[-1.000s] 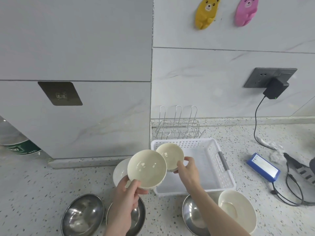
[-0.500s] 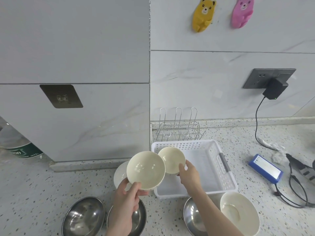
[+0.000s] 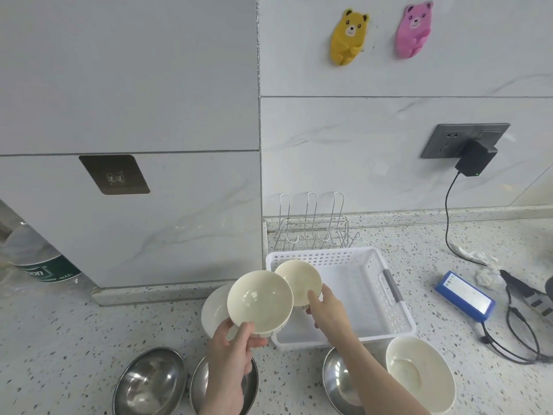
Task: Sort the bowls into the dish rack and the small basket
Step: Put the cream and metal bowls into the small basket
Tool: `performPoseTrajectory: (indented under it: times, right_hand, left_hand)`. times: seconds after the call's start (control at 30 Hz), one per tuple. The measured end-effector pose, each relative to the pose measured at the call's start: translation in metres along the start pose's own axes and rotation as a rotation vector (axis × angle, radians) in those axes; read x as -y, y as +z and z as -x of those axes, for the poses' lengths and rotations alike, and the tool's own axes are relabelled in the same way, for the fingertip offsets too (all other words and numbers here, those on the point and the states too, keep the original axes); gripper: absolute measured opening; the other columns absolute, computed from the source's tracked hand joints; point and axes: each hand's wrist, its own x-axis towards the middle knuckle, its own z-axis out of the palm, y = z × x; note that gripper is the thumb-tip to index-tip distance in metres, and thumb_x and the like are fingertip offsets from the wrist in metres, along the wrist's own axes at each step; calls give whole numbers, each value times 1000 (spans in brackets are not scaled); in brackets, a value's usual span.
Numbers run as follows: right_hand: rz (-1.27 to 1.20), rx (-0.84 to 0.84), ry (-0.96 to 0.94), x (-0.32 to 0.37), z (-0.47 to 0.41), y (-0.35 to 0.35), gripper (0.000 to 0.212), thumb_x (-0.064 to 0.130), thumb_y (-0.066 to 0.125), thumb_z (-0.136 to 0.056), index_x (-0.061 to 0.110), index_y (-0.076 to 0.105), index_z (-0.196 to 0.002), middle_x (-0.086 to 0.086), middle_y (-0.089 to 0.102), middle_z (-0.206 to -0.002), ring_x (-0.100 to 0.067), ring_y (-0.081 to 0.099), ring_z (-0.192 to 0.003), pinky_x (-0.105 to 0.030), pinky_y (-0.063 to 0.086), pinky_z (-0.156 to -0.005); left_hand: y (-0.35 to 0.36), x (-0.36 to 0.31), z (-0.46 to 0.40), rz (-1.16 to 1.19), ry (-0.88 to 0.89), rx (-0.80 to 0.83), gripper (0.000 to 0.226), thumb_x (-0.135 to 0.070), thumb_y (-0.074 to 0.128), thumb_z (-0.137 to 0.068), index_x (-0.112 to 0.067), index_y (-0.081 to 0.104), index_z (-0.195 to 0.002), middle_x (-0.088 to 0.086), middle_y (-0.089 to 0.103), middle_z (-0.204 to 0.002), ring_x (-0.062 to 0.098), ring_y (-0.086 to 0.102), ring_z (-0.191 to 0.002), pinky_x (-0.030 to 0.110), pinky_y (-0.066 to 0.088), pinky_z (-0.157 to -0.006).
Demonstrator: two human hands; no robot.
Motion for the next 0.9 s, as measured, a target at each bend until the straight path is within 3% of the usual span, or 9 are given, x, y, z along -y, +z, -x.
performPoseTrajectory:
  times: [0.07, 0.17, 0.27, 0.57, 0.7, 0.9]
  right_hand:
    - [86, -69, 36, 0, 1, 1, 53, 45, 37, -95, 21, 37, -142, -9, 66, -113, -26, 60, -103, -36, 45, -83]
    - [107, -164, 39, 2, 5, -1, 57, 41, 41, -94, 18, 33, -145, -4, 65, -111, -23, 56, -95, -34, 40, -78]
    - [134, -135, -20, 4, 8, 0, 56, 32, 48, -87, 19, 36, -141, 7, 64, -88, -20, 61, -90, -35, 47, -76]
    - [94, -69, -102, 6, 10, -2, 56, 27, 54, -83, 24, 40, -138, 9, 63, -83, -14, 62, -81, -32, 50, -68]
    - [109, -35, -147, 4, 7, -2, 56, 25, 49, -88, 25, 35, -142, 1, 60, -88, -14, 58, -80, -31, 47, -66]
    - [135, 23, -115, 2, 2, -1, 67, 25, 41, -95, 24, 10, -155, -1, 51, -105, -14, 54, -87, -33, 44, -78]
  left_hand:
    - [-1, 0, 1, 7, -8, 0, 21, -11, 58, -92, -13, 62, -113, 26, 72, -74, 7, 21, -37, 17, 20, -34]
    - [-4, 0, 2, 3, -11, 0, 21, -12, 58, -93, -14, 61, -113, 24, 73, -75, 7, 20, -37, 17, 19, -35]
    - [-6, -1, 2, 3, -4, 2, 22, -13, 58, -93, -16, 61, -114, 22, 74, -74, 8, 21, -39, 17, 20, -35]
    - [-4, -1, 3, -7, 12, 16, 22, -12, 59, -92, -13, 62, -114, 25, 73, -76, 8, 22, -39, 17, 21, -35]
    - [-3, -5, 3, -28, 3, 41, 21, -12, 59, -91, -13, 63, -111, 23, 73, -75, 8, 23, -38, 17, 22, -33]
    - [-4, -7, 2, -63, -23, 73, 21, -12, 60, -91, -13, 63, -112, 24, 73, -75, 9, 26, -39, 17, 22, -35]
